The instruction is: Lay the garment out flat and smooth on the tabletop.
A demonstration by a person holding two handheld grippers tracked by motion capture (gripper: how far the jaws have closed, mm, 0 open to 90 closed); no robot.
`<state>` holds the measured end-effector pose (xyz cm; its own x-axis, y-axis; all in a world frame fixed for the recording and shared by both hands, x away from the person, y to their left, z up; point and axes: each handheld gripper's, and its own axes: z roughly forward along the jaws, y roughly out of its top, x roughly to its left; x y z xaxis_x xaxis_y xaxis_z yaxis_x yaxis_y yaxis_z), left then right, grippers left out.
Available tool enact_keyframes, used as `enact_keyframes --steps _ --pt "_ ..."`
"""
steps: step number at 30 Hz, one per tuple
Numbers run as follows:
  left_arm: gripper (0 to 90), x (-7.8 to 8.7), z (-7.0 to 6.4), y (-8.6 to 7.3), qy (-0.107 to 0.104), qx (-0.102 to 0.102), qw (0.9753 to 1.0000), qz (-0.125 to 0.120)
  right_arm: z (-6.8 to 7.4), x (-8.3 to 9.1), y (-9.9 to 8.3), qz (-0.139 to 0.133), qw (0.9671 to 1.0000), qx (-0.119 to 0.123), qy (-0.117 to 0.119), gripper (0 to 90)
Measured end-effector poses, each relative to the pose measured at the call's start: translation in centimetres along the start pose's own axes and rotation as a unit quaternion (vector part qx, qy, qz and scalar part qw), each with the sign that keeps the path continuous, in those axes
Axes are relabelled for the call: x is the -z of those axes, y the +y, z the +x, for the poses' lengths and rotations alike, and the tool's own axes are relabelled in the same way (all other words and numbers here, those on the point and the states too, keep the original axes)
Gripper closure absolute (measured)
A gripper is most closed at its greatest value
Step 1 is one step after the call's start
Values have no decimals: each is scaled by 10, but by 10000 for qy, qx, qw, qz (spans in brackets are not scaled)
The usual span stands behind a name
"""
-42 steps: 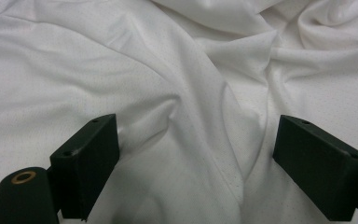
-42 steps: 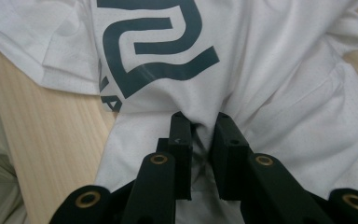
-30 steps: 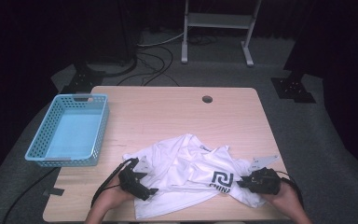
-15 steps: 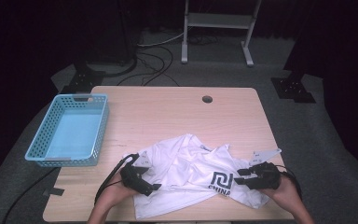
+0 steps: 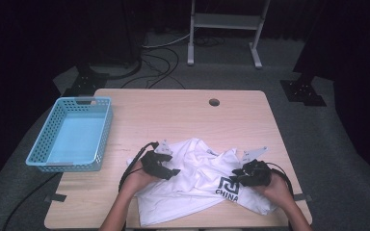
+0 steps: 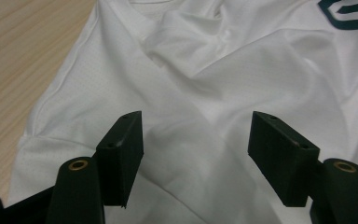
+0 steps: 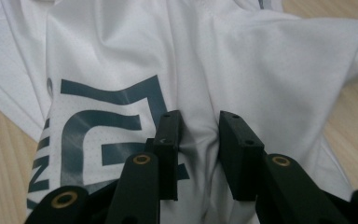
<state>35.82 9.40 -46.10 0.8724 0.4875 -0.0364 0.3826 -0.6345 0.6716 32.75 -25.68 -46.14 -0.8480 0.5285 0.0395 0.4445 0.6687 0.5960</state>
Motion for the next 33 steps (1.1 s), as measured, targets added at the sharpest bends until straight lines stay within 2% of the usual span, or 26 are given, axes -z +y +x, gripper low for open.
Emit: enact_keyframes --steps 2,3,4,5,6,7,9,15,18,28,31,33 --pt "343 -3 1 -3 -28 17 10000 68 -1 0 1 30 10000 1 32 680" --pt "345 -3 1 -4 -38 14 10000 25 -1 -1 2 58 10000 33 46 652" --pt "351 -2 1 -6 -128 89 9999 11 -1 -1 2 59 9999 72 109 580" --pt "376 -2 1 -6 -128 89 9999 11 -1 -1 2 59 9999 72 109 580" --pt "376 -1 0 -6 -167 63 9998 39 0 -2 1 30 9996 116 265 482" --pt "375 -1 -1 -7 -170 72 9998 51 1 -3 1 25 9995 131 292 465" --pt "374 1 -2 -8 -189 69 9998 52 4 -3 0 0 9995 224 236 459" --pt "368 8 -11 -19 -226 21 9997 -10 9 -2 -6 -177 9994 206 199 439" --pt "368 14 -18 -26 -269 13 9996 -5 14 -1 -11 -230 9992 198 267 439" --pt "367 32 -47 -47 -495 -200 9986 54 50 7 -25 -244 9981 448 337 439" --pt "334 34 -49 -46 -647 -164 9977 120 55 8 -28 -265 9980 479 321 439" --pt "309 33 -48 -42 -678 -237 9973 132 55 8 -28 -296 9981 441 307 440"
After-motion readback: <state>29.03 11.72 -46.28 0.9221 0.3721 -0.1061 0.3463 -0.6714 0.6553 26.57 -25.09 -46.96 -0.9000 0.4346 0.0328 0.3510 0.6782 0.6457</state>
